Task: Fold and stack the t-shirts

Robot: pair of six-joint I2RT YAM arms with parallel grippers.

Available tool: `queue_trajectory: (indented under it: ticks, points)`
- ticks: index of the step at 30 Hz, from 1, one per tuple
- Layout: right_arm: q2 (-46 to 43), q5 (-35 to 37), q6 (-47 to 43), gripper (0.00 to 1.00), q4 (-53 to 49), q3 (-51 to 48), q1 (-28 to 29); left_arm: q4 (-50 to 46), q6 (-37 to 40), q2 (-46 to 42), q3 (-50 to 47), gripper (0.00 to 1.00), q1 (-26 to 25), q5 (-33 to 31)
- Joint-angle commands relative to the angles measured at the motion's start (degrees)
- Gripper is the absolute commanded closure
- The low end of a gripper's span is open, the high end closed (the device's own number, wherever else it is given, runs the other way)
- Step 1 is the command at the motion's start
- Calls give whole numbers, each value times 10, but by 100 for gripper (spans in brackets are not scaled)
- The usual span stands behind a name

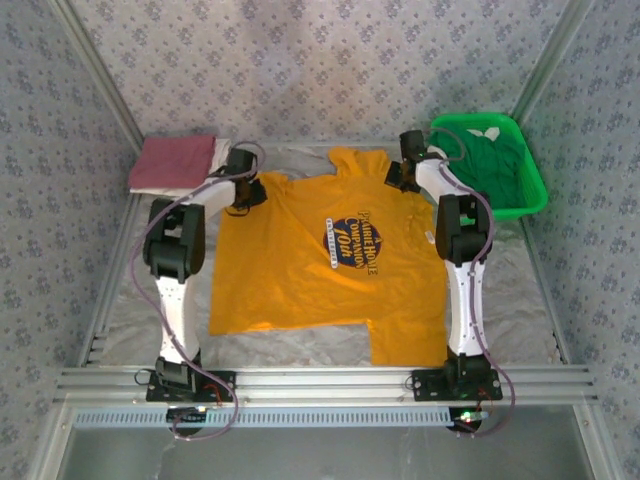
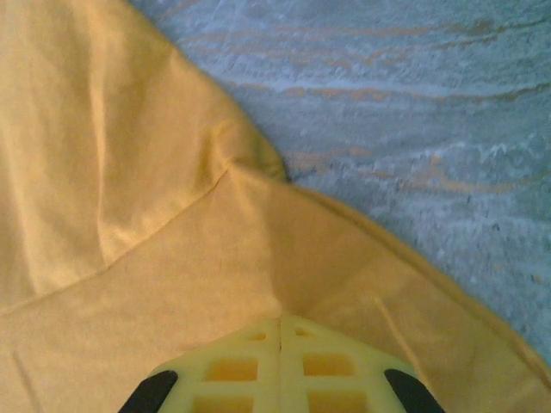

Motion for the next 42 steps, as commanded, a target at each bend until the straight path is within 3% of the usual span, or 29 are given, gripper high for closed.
queue_trajectory:
  ticks: [1, 6, 18, 28, 32, 42]
  points:
    - [-68, 22, -42, 96, 16, -18, 30, 42, 7, -108, -77, 82, 2, -32]
    - [-55, 28, -65, 96, -14, 6, 69, 42, 14, -138, -139, 82, 4, -32]
    - [71, 20, -37, 100, -100, 156, 68, 14, 5, -9, -19, 86, 7, -6]
    - [151, -3, 4, 100, -138, 248, 35, -8, -22, 78, 75, 86, 27, 19]
    - [152, 24, 24, 100, -161, 252, 9, -20, -22, 103, 109, 86, 33, 25]
    - [188, -16, 60, 100, -119, 308, -31, -72, -14, 161, 226, 86, 40, 38]
